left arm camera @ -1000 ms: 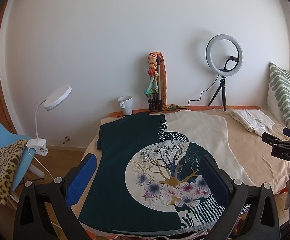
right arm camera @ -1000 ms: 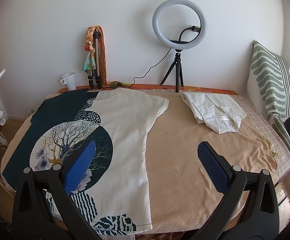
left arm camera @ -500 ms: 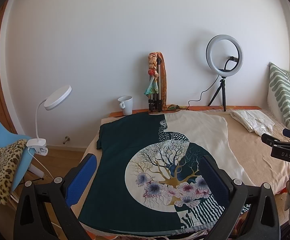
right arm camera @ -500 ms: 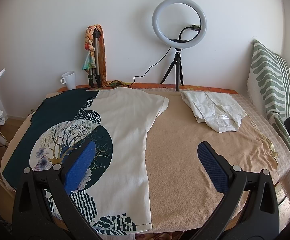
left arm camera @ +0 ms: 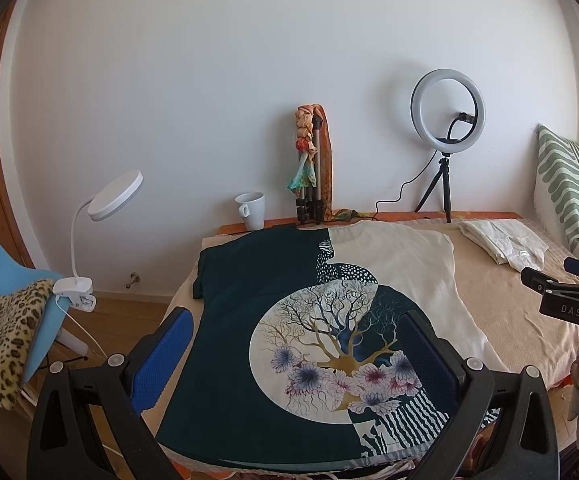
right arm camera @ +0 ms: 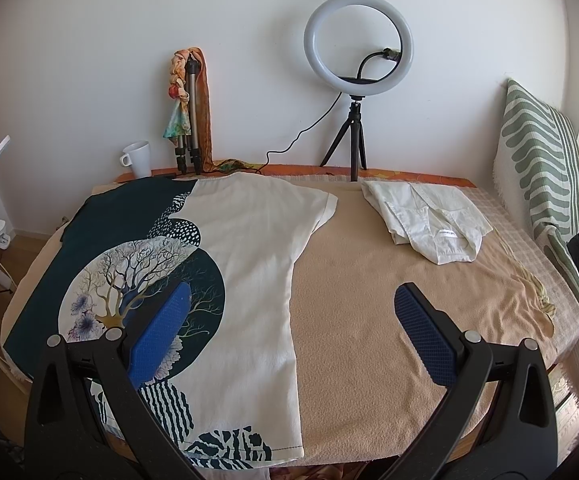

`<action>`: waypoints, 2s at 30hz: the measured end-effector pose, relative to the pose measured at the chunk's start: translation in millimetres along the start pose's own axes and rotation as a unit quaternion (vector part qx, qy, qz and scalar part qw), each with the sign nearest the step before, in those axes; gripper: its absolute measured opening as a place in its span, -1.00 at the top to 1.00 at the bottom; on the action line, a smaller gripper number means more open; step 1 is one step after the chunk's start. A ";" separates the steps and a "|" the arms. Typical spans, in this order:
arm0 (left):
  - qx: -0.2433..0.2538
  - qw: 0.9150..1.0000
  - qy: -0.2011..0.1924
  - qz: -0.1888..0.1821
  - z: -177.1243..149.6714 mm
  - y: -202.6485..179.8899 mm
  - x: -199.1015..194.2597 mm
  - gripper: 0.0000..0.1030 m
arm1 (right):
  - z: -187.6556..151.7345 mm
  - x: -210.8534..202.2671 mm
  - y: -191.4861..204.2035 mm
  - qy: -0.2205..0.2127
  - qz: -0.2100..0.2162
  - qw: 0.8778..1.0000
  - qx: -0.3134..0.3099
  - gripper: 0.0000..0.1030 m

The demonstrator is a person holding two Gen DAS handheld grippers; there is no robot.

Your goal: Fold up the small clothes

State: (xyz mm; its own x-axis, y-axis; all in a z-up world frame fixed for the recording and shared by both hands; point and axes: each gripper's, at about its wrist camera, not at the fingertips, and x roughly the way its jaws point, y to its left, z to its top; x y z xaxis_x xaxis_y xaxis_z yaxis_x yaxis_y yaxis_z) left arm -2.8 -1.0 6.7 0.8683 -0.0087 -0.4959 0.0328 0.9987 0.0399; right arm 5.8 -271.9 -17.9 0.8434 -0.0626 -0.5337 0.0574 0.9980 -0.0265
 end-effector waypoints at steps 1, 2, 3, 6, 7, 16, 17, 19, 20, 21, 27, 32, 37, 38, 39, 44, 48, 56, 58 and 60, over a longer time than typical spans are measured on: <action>0.000 1.000 0.000 0.000 -0.5 -0.5 -0.3 -0.99 | -0.1 0.1 -0.3 0.000 0.000 1.000 0.000 -1.00; 0.000 1.000 0.000 0.001 -0.5 -0.7 -0.3 -0.99 | 0.0 0.1 0.0 0.000 0.000 1.000 0.000 -1.00; 0.000 1.000 0.000 0.001 -0.4 -0.6 -0.2 -0.99 | 0.0 0.2 0.0 0.000 0.000 1.000 0.000 -1.00; 0.000 1.000 0.000 0.000 -0.5 -0.5 -0.3 -0.99 | 0.1 0.3 0.0 0.001 0.000 1.000 0.000 -1.00; 0.000 1.000 0.000 0.000 -0.4 -0.5 -0.2 -0.99 | 0.1 0.4 -0.1 0.001 0.000 1.000 0.000 -1.00; 0.000 1.000 -0.001 0.001 -0.4 -0.5 -0.2 -0.99 | -0.7 0.7 -0.3 0.000 0.000 1.000 0.000 -1.00; 0.000 1.000 0.000 0.000 -0.4 -0.3 -0.2 -0.99 | -0.7 0.6 -0.2 0.000 0.000 1.000 0.000 -1.00; 0.000 1.000 0.000 0.000 -0.5 -0.5 -0.3 -0.99 | -0.9 0.8 -0.1 0.001 0.000 1.000 0.000 -1.00; 0.000 1.000 0.000 0.001 -0.5 -0.6 -0.3 -0.99 | -0.7 0.8 0.1 0.001 0.000 1.000 0.000 -1.00; 0.000 1.000 0.000 0.001 -0.4 -0.6 -0.2 -0.99 | -0.8 0.9 0.2 0.001 -0.001 1.000 0.000 -1.00; 0.001 1.000 0.000 0.000 -2.1 -1.7 -0.4 -0.99 | -0.9 1.4 0.9 0.001 0.000 1.000 0.000 -1.00; 0.002 1.000 0.001 0.002 -4.0 -2.4 0.0 -0.99 | -2.9 2.1 1.5 0.002 0.003 1.000 0.002 -1.00; -0.001 1.000 0.007 0.011 -9.2 6.8 2.7 -0.99 | -3.8 4.0 10.3 0.003 0.008 1.000 0.002 -1.00; -0.004 1.000 0.009 0.011 -10.1 10.6 3.5 -0.99 | -1.8 6.7 13.3 0.005 0.008 1.000 0.001 -1.00; -0.009 1.000 0.011 0.012 -11.2 16.4 4.8 -0.99 | 0.4 8.2 15.8 0.007 0.010 1.000 0.001 -1.00; -0.023 0.999 0.016 0.032 -10.7 44.5 9.1 -0.98 | 8.4 12.6 26.6 0.012 0.038 0.999 -0.001 -1.00; -0.023 0.999 0.011 0.030 -12.7 70.0 8.1 -0.97 | 17.9 13.6 43.7 0.002 0.050 0.998 -0.027 -1.00; -0.005 0.998 0.063 -0.023 -27.9 123.9 29.8 -0.69 | 36.2 23.6 92.1 -0.035 0.100 0.990 -0.098 -1.00; 0.001 0.997 0.075 -0.027 -32.7 135.0 35.5 -0.63 | 43.2 30.8 107.8 -0.031 0.139 0.982 -0.127 -1.00; -0.003 0.996 0.088 -0.035 -39.1 145.4 41.4 -0.62 | 52.2 46.4 129.5 0.004 0.173 0.973 -0.153 -1.00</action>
State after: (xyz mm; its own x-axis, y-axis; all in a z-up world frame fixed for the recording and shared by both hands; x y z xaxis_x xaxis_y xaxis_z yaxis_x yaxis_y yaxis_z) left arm 18.5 145.8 -41.9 0.7643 -0.0704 -0.6410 0.0874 0.9962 -0.0052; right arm 80.2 -146.0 -1.9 0.7794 0.2763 -0.5623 -0.3922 0.9150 -0.0941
